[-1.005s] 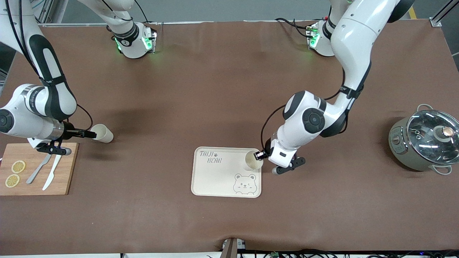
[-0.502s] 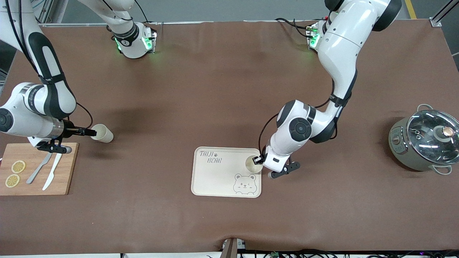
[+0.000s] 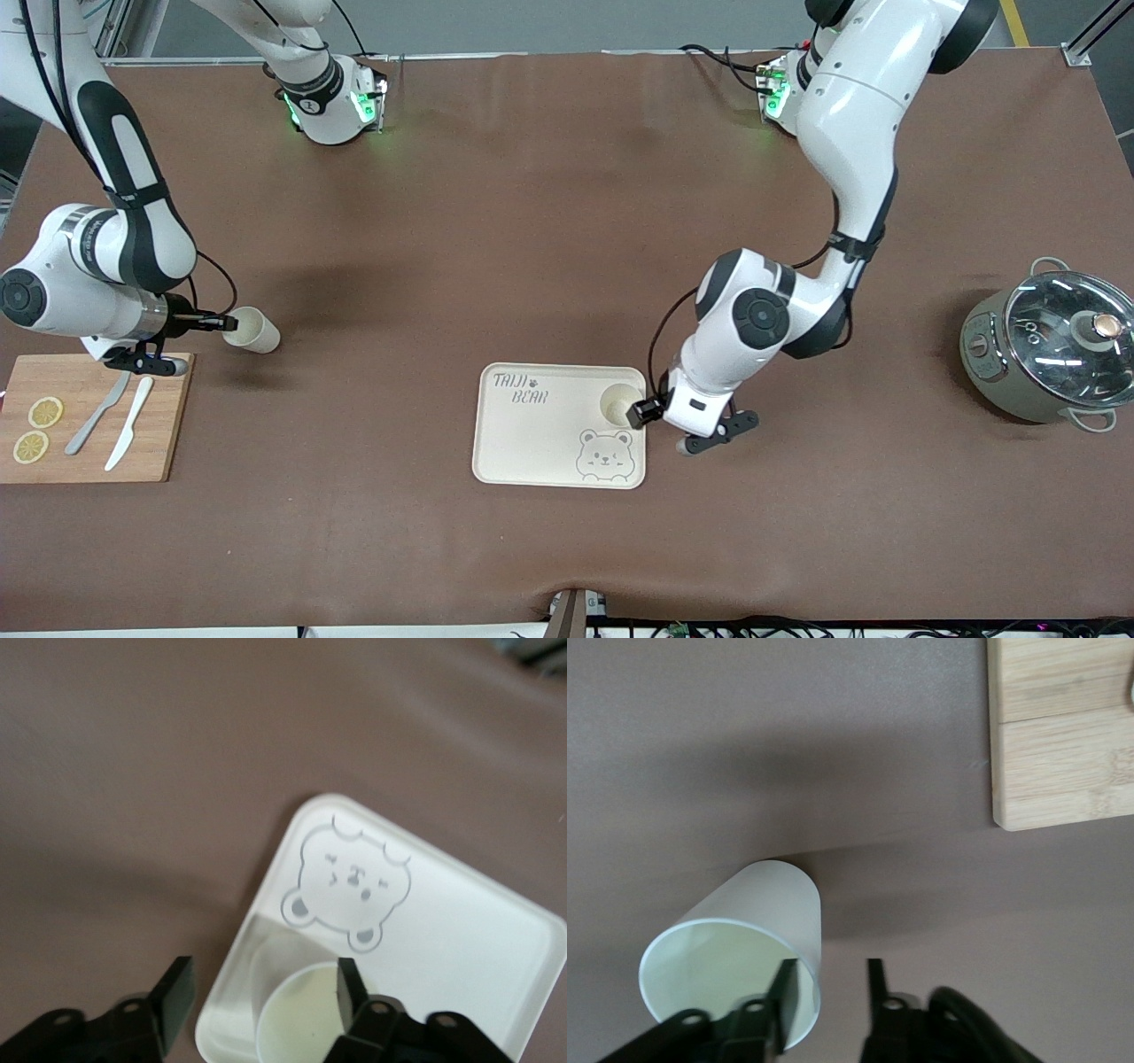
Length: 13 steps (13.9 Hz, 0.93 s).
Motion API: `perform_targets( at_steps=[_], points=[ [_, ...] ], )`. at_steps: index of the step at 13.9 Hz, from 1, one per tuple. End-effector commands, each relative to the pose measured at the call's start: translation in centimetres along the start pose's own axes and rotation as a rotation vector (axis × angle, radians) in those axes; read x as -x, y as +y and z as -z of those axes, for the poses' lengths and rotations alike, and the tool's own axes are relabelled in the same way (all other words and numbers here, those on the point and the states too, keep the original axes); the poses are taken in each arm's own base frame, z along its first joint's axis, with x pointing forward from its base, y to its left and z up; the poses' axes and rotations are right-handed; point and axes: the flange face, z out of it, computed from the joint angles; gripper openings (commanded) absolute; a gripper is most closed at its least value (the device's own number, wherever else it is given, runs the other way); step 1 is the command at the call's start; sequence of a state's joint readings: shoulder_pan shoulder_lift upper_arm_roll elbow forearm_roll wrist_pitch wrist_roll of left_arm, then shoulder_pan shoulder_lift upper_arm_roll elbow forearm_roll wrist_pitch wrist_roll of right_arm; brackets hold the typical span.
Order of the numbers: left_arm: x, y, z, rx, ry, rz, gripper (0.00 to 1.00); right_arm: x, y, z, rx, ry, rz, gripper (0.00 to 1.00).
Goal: Place white IKEA cup upright on tray with both arms
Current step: 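Open the left gripper and lift it away from the cup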
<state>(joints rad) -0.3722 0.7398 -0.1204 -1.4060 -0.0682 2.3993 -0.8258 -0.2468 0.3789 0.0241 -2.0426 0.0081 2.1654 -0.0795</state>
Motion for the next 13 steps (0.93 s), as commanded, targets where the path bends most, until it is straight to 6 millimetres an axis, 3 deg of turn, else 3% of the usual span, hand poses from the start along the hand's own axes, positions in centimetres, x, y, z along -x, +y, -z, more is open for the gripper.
perform_targets(
  at_steps=[1,4,6,7,9,13],
  points=[
    [-2.4,-1.5,7.4,-0.077,0.05,-0.017,1.0,0.8,-0.8,0.5,-0.009,-0.021,-0.005,0.0],
    [-5.8,-4.6,14.8,-0.109,0.077,-0.043,1.0,0.1,-1.6,2.2,-0.004,0.007,-0.017,0.0],
    [-8.0,-7.0,18.3,-0.114,0.093,-0.109,1.0,-0.3,-2.0,3.6,-0.004,-0.007,-0.033,0.0],
    [-8.9,-8.0,19.5,-0.117,0.107,-0.115,1.0,-0.5,-3.4,4.4,0.0,-0.012,-0.039,0.0],
    [-10.7,-10.1,22.6,-0.114,0.143,-0.148,1.0,-0.8,-8.3,6.8,0.007,-0.025,-0.083,0.0],
    [-14.1,-16.7,27.6,-0.153,0.143,-0.188,1.0,-1.9,-11.5,9.8,-0.059,0.025,-0.104,0.0]
  ],
)
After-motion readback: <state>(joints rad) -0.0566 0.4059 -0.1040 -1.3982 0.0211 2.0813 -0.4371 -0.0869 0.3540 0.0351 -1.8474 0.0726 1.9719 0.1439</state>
